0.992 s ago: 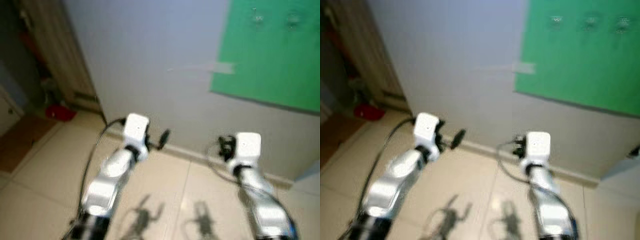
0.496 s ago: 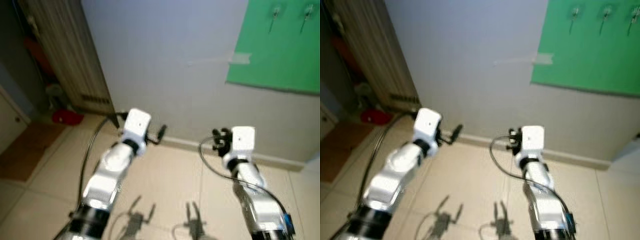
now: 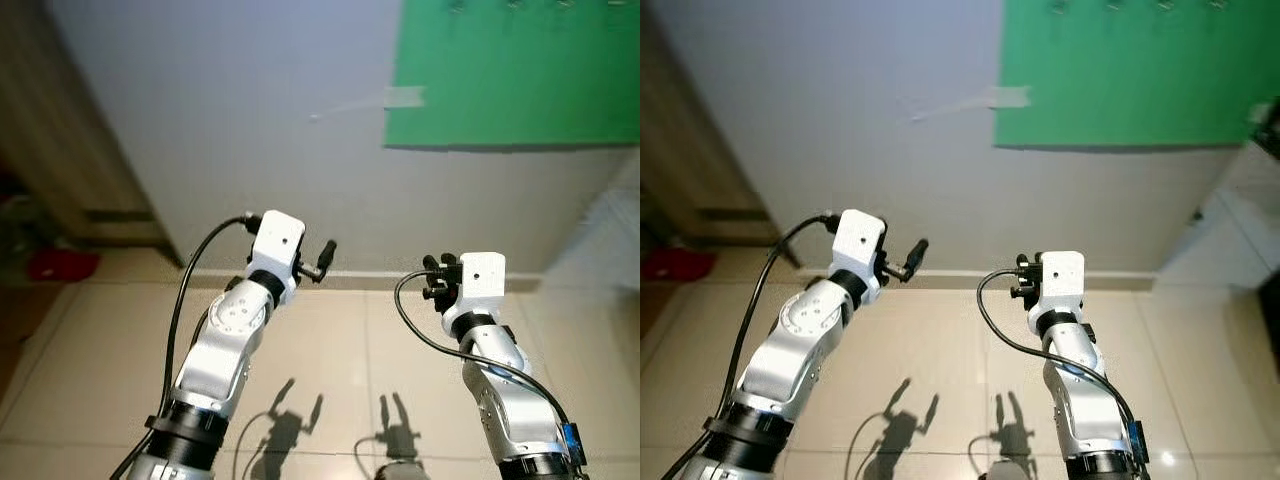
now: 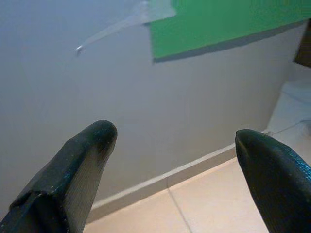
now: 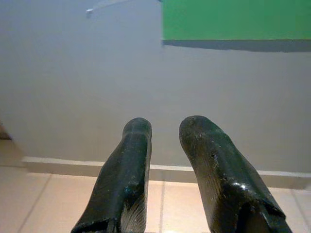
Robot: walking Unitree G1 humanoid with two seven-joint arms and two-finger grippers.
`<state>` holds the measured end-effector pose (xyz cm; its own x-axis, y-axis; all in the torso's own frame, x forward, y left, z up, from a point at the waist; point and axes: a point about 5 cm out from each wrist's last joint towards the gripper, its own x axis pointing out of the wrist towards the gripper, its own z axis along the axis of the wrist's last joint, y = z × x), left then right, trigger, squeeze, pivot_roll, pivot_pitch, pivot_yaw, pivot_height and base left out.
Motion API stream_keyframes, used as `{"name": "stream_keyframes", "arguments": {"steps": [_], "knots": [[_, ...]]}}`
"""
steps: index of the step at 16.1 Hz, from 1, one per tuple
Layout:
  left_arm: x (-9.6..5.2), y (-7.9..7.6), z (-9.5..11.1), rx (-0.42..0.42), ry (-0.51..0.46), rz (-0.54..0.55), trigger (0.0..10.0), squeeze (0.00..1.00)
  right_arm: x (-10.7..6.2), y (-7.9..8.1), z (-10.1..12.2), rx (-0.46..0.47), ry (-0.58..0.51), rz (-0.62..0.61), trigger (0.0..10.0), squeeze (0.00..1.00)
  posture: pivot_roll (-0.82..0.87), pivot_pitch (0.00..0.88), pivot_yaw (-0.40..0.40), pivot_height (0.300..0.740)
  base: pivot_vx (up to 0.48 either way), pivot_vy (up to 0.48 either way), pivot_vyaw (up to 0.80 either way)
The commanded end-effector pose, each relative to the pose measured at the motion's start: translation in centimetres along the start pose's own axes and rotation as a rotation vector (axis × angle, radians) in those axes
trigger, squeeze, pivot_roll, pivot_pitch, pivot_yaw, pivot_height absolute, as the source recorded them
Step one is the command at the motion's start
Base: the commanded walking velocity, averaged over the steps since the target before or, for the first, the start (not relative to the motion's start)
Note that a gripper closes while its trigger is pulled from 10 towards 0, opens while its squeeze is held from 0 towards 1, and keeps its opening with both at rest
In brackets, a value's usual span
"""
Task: Hang keys on a hook
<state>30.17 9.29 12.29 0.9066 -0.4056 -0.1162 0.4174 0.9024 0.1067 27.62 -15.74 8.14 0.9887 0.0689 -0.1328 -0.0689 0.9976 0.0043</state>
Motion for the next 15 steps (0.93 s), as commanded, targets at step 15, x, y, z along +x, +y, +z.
{"name": "stream_keyframes", "arguments": {"steps": [15], "knots": [[0.2, -1.7, 1.3, -0.028, -0.127, -0.15, 10.0, 0.0, -0.2, -0.6, -0.3, 0.008, -0.015, -0.006, 10.0, 0.0, -0.1, 0.0, 0.09, 0.725, 0.0, -0.16, -0.65]]}}
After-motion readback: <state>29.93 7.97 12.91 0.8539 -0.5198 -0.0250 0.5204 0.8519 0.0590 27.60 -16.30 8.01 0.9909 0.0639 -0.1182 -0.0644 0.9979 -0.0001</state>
